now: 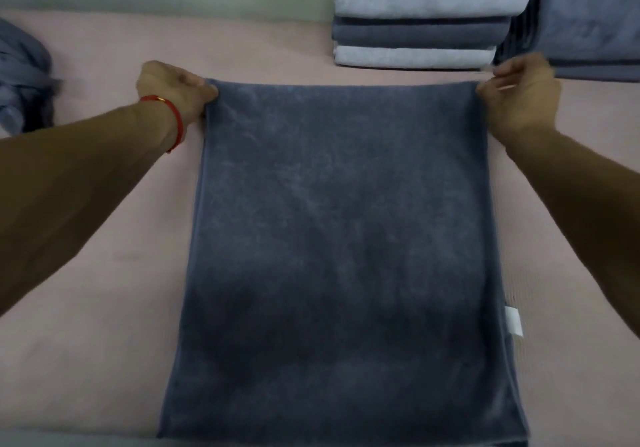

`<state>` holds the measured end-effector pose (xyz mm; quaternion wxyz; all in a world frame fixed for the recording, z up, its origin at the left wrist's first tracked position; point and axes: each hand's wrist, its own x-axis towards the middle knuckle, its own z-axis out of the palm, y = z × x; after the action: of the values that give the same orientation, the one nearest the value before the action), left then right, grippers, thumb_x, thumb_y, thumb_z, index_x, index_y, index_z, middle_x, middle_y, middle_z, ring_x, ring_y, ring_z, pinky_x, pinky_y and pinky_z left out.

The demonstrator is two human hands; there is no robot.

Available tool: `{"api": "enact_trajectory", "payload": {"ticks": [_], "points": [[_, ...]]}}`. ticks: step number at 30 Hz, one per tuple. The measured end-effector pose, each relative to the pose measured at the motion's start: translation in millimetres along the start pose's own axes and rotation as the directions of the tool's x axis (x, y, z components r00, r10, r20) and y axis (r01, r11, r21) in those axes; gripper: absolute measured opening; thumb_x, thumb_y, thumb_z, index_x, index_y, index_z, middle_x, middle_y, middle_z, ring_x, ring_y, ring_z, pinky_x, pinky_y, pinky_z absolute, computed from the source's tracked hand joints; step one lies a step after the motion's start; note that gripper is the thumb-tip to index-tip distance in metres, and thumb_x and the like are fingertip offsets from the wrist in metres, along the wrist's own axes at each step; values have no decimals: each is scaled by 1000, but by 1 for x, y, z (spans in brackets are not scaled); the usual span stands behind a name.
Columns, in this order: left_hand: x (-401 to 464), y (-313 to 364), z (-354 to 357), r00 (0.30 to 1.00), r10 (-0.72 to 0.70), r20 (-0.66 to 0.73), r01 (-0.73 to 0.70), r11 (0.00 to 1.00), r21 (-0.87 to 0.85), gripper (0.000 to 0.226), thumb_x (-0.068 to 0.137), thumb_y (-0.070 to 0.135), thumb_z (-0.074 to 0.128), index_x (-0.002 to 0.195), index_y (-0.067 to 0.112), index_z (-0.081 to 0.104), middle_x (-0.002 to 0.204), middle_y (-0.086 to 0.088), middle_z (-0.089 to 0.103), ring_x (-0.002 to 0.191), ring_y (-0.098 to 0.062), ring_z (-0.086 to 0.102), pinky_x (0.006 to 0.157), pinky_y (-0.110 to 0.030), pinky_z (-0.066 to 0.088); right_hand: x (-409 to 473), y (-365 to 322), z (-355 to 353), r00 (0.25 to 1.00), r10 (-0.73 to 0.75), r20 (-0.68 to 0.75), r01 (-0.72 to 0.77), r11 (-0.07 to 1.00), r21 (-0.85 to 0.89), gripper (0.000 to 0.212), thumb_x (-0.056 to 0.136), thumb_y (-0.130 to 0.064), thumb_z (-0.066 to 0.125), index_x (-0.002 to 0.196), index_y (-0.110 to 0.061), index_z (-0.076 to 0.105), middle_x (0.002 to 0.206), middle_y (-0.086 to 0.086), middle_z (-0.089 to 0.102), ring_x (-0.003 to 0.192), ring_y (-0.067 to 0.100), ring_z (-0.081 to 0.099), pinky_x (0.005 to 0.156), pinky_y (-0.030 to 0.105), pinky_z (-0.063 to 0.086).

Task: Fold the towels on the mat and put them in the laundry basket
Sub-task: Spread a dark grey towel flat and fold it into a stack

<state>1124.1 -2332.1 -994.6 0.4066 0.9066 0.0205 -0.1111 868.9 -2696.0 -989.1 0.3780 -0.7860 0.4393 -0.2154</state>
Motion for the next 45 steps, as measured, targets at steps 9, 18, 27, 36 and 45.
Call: {"api": "enact_trajectory", "payload": {"ticks": [9,18,27,36,45], "points": [[-109,-56,45,746,470,472,-662,439,608,67,100,62,9,160,32,1,168,-7,-6,154,-31,-7,124,-53,-1,-114,16,54,786,-246,566,591,568,-574,73,97,-71,9,162,-36,0,170,4,-9,156,31,-8,122,63,-4],[-142,-65,37,803,431,411,-591,487,643,65,103,57,10,160,28,-3,167,-12,-10,154,-32,-11,123,-55,-1,-167,40,8,894,-116,432,405,621,-672,72,102,-62,11,163,-24,-1,170,7,-7,156,31,-8,121,64,-3],[-205,-113,7,792,413,450,-605,436,666,70,99,58,13,161,26,8,167,-18,5,153,-39,3,123,-57,7,-236,92,-69,894,-32,447,388,555,-736,73,99,-65,1,161,-28,-10,170,0,-10,157,27,-6,123,62,2],[-339,-145,-36,216,692,689,-973,92,213,37,92,37,52,124,25,67,127,-11,59,120,-33,54,107,-63,35,-326,79,-108,332,-472,817,905,403,-136,49,95,-50,57,136,-22,59,140,2,51,130,24,48,111,44,41],[-352,-146,-34,172,614,770,-969,-33,244,50,86,43,45,125,21,66,123,-10,62,112,-33,57,99,-56,49,-319,94,-142,335,-434,836,889,439,-129,51,87,-38,74,134,-21,64,136,1,53,121,21,55,100,37,52]]}}
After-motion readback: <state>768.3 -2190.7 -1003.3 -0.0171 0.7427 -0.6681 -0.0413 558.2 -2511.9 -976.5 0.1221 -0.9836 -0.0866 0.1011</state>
